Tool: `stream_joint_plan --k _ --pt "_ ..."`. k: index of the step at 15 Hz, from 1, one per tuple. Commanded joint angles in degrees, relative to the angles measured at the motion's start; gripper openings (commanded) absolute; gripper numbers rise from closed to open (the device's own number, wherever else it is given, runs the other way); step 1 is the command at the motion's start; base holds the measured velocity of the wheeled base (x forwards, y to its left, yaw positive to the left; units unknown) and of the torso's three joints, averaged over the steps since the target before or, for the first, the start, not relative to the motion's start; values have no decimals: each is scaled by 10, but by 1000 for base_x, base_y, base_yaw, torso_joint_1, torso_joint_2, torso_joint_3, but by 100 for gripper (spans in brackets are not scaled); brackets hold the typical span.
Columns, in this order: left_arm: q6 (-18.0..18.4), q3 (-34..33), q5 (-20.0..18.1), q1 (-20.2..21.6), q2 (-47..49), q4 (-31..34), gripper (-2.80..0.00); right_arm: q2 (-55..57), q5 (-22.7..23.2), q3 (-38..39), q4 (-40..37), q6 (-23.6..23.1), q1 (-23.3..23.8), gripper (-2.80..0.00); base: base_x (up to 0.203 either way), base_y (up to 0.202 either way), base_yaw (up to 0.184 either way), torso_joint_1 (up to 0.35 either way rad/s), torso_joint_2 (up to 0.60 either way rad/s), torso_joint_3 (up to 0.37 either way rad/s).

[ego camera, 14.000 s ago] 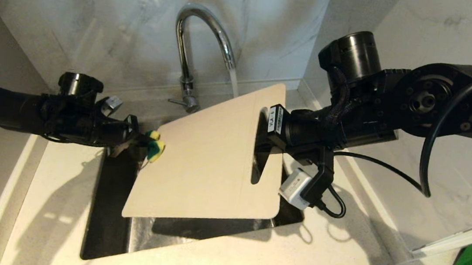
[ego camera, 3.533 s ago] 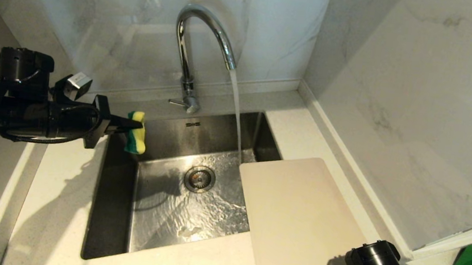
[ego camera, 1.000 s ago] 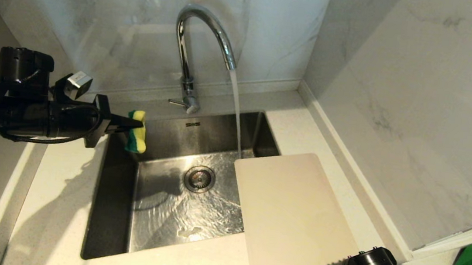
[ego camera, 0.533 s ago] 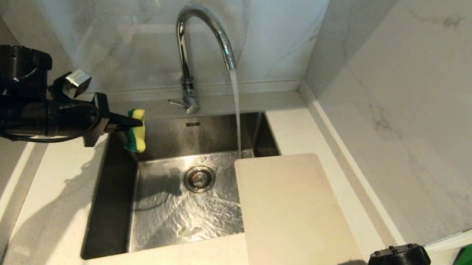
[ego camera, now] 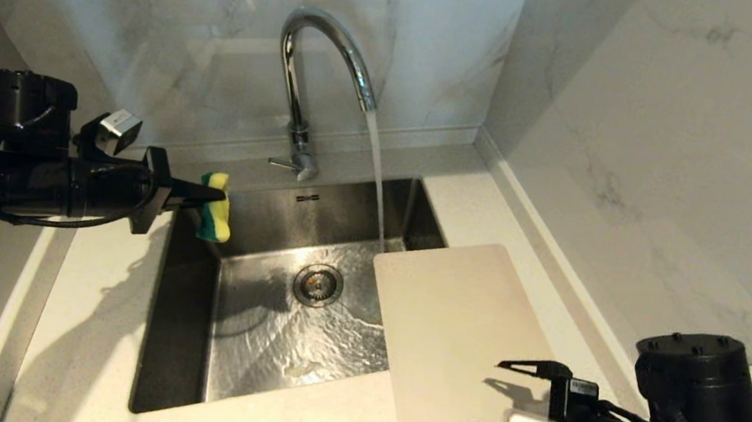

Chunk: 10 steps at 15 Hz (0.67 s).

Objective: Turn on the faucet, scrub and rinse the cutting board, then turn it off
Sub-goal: Put down the cleaning cloth

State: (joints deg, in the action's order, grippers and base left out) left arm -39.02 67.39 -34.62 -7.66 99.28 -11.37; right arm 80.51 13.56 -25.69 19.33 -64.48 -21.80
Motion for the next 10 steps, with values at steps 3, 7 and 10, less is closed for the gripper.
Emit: stream_joint_plan --k 3,7,10 --pt "-3 -1 -2 -2 -5 -1 -280 10 20 -55 73 103 0 -280 0 0 0 0 0 0" --pt "-3 -5 -3 -7 -9 -1 -280 30 -7 -189 82 200 3 -280 0 0 0 0 0 0" --pt "-3 -9 -2 -9 -10 -1 -280 70 -62 -332 92 280 3 -280 0 0 0 0 0 0"
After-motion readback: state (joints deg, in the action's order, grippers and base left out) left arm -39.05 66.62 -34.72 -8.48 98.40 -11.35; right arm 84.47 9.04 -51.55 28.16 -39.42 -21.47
